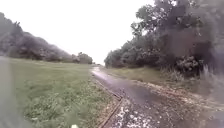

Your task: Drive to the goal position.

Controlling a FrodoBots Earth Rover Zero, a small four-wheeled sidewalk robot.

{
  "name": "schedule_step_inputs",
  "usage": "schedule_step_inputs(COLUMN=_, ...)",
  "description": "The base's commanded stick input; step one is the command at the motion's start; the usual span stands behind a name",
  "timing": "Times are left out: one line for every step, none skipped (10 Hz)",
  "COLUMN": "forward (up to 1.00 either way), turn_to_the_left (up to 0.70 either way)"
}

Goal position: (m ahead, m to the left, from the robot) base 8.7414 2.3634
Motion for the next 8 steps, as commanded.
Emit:
schedule_step_inputs(forward=0.70, turn_to_the_left=0.00)
schedule_step_inputs(forward=0.70, turn_to_the_left=0.00)
schedule_step_inputs(forward=0.70, turn_to_the_left=0.00)
schedule_step_inputs(forward=0.70, turn_to_the_left=0.00)
schedule_step_inputs(forward=0.70, turn_to_the_left=0.00)
schedule_step_inputs(forward=0.70, turn_to_the_left=0.00)
schedule_step_inputs(forward=0.70, turn_to_the_left=0.00)
schedule_step_inputs(forward=0.70, turn_to_the_left=0.00)
